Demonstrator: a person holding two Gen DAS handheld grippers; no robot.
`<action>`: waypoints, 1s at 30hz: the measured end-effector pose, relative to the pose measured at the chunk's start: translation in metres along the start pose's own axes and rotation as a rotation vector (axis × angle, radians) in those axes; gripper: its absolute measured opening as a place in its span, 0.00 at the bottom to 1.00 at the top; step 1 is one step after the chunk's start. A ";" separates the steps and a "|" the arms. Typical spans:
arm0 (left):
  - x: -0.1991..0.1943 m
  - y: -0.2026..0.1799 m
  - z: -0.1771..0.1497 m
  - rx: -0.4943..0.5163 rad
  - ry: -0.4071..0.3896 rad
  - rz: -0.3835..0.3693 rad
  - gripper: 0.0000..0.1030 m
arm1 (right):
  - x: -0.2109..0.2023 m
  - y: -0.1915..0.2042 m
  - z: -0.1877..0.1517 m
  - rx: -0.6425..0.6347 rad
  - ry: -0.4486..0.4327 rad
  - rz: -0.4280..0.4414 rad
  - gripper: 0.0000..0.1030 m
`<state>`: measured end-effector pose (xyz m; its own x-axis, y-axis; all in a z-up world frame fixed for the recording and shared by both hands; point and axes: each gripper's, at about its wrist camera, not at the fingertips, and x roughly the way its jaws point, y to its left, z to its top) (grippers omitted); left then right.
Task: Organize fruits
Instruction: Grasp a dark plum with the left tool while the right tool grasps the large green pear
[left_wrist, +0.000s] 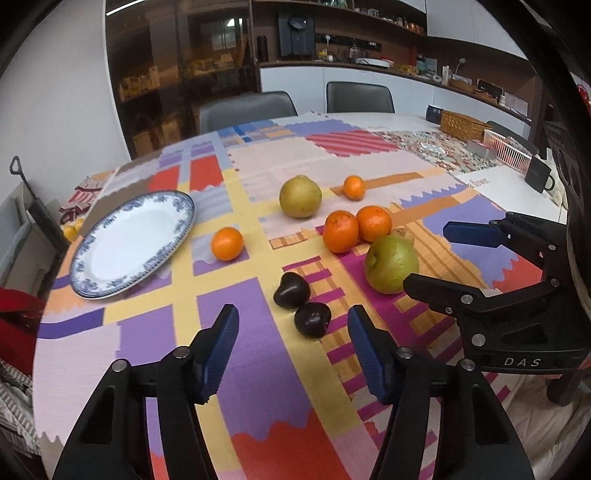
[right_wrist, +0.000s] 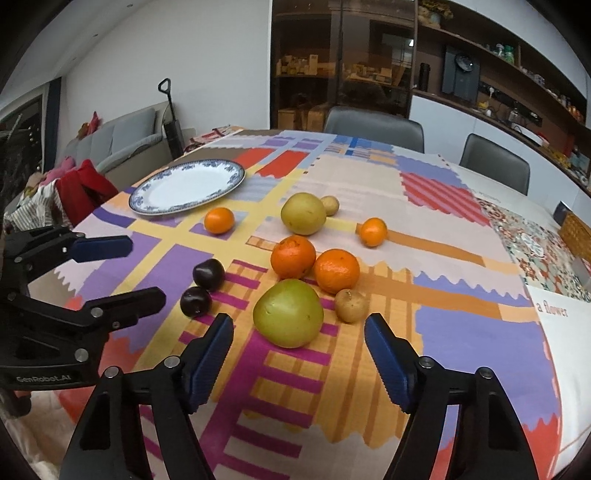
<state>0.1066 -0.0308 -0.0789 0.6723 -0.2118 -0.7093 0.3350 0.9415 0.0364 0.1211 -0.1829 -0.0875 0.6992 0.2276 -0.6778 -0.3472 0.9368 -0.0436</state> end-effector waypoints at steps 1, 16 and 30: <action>0.003 0.000 0.000 -0.001 0.006 -0.004 0.58 | 0.003 0.000 0.000 -0.002 0.008 0.004 0.70; 0.044 0.006 -0.003 -0.051 0.100 -0.086 0.40 | 0.040 -0.004 0.000 -0.010 0.090 0.065 0.60; 0.046 0.007 -0.003 -0.077 0.107 -0.122 0.26 | 0.050 -0.002 0.002 0.006 0.097 0.101 0.51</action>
<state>0.1379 -0.0337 -0.1129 0.5545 -0.3004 -0.7761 0.3554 0.9287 -0.1056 0.1582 -0.1728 -0.1196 0.5969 0.2944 -0.7463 -0.4089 0.9120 0.0326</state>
